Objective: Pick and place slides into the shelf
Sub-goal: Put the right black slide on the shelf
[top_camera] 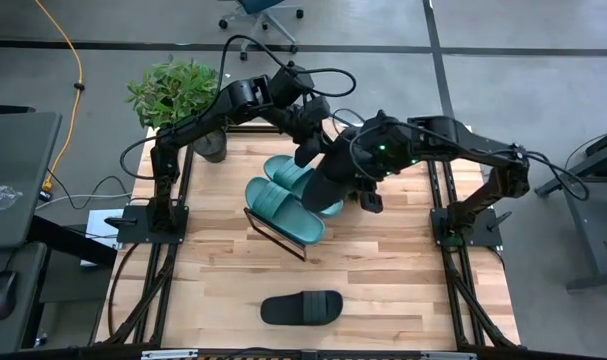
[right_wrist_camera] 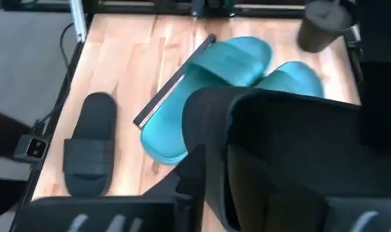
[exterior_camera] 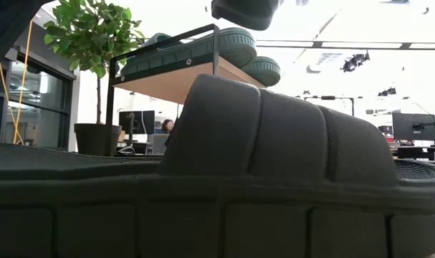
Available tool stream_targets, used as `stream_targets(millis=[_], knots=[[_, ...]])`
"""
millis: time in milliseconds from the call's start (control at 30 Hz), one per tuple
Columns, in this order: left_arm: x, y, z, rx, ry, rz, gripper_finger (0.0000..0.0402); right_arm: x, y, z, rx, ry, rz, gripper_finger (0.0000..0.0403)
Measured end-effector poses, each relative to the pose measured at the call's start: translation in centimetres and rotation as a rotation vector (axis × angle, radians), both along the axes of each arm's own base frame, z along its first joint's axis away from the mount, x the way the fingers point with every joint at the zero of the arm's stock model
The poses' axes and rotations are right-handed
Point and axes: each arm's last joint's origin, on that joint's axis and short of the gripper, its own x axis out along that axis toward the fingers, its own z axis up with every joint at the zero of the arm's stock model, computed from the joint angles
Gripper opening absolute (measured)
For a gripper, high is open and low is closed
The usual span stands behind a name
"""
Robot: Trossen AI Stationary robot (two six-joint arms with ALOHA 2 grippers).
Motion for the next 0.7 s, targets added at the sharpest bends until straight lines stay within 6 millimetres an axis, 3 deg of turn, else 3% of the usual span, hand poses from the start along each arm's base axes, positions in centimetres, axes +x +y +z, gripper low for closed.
stream_targets(millis=[233, 467, 567, 700], knots=[[0.0, 0.1, 0.0, 0.017, 0.0, 0.02, 0.0034, -2.9, -0.9, 3.6, -0.115, -0.137, -0.227, 0.0104], [0.9, 0.6, 1.7, 0.087, -0.184, 0.048, 0.0033, -9.5, -1.0, 7.5, -0.116, -0.37, -0.432, 0.0107], [0.9, 1.2, 3.1, 0.11, -0.309, 0.071, 0.0033, -11.5, -1.0, 7.8, -0.084, -0.436, -0.479, 0.0108], [0.2, 2.3, 4.9, 0.146, -0.445, 0.115, 0.0033, -12.8, -0.9, 6.2, -0.035, -0.513, -0.515, 0.0108]])
